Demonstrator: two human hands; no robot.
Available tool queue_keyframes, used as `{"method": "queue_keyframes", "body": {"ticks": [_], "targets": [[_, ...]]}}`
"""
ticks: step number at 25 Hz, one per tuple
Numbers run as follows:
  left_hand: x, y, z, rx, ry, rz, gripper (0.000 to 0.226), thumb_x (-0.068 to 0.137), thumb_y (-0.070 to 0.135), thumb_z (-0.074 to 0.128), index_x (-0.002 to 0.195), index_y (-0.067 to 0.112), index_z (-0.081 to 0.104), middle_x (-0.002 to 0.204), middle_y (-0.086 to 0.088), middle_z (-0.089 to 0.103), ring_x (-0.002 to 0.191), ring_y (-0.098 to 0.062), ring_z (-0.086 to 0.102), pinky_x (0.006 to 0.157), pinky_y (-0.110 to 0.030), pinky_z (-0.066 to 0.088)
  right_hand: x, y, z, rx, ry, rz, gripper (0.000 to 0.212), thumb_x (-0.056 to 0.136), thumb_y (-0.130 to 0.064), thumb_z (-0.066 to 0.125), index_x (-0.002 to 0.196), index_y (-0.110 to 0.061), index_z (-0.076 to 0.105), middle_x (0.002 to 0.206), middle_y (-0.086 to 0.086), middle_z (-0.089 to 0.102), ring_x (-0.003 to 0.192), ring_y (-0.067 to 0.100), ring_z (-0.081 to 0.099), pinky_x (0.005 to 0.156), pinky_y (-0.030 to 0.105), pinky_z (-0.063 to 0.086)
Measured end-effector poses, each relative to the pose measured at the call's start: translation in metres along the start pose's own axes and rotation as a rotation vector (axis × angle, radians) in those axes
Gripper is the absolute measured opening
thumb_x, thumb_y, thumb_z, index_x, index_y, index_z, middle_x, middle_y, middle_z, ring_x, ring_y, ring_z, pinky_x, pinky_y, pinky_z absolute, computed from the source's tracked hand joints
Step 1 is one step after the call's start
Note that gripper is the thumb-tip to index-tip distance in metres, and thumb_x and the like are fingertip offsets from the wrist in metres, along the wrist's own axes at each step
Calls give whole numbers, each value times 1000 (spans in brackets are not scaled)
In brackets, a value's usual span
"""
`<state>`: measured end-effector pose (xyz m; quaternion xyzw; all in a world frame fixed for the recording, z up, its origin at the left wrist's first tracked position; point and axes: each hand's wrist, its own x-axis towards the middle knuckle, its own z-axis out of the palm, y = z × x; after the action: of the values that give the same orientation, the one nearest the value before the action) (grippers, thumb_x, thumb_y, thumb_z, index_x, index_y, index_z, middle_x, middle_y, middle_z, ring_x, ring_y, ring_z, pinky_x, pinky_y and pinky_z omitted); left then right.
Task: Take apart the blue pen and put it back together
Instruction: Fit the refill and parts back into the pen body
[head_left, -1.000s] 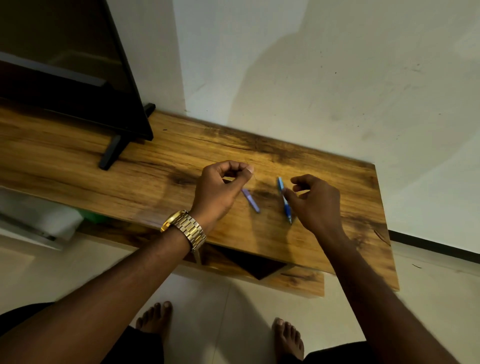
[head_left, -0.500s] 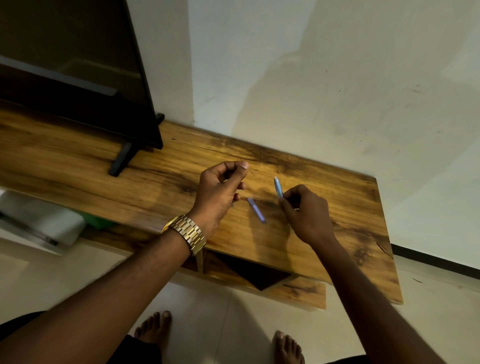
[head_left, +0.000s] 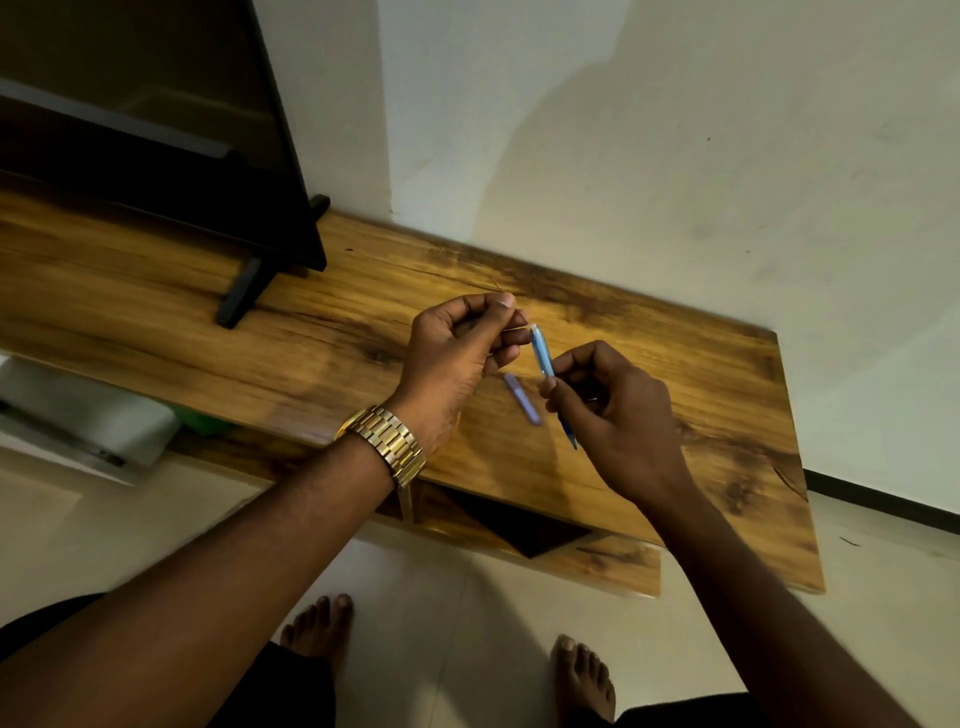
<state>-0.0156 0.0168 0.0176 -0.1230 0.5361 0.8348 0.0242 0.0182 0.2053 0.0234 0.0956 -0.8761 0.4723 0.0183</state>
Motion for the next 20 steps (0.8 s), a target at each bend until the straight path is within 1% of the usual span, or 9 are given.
{"method": "queue_keyframes", "body": {"ticks": [2,5,10,13,16,20], "targets": [[1,-2,0,2,-1,-11,11,100,19,74,109,13,78,101,-6,86,96,-15,83,79,-24,65,0,2,1,-17,3,1,10,103,-22,75,112,-18,72,95,-6,81,82,8,80,73,28,65],[3,-4,-2,5,-5,-24,11,99,18,75,109,13,79,102,-5,86,96,-15,83,77,-22,64,0,3,2,-37,8,3,11,103,-21,75,112,-17,73,95,-7,81,82,7,80,71,21,63],[2,-7,-3,55,-14,12,9,99,18,75,108,15,79,102,-4,86,97,-15,83,78,-23,64,2,5,2,-52,10,16,9,102,-19,76,111,-17,74,93,-7,80,81,6,79,71,20,63],[1,-7,-4,150,-26,83,12,100,19,75,110,13,79,103,-3,85,99,-15,83,80,-24,65,2,7,1,-53,3,9,10,101,-20,77,110,-16,74,92,-9,80,81,5,79,71,19,63],[1,-8,-6,281,-32,159,16,99,20,76,112,11,78,107,-5,84,104,-18,82,82,-28,66,3,8,0,-35,2,19,10,102,-20,77,111,-17,74,91,-8,80,80,5,79,70,19,63],[-1,-9,-6,333,-70,169,10,99,21,77,107,15,80,104,-4,84,99,-17,83,79,-28,66,2,8,1,-12,23,45,9,101,-22,78,109,-22,74,91,-10,80,81,3,78,69,15,60]]}}
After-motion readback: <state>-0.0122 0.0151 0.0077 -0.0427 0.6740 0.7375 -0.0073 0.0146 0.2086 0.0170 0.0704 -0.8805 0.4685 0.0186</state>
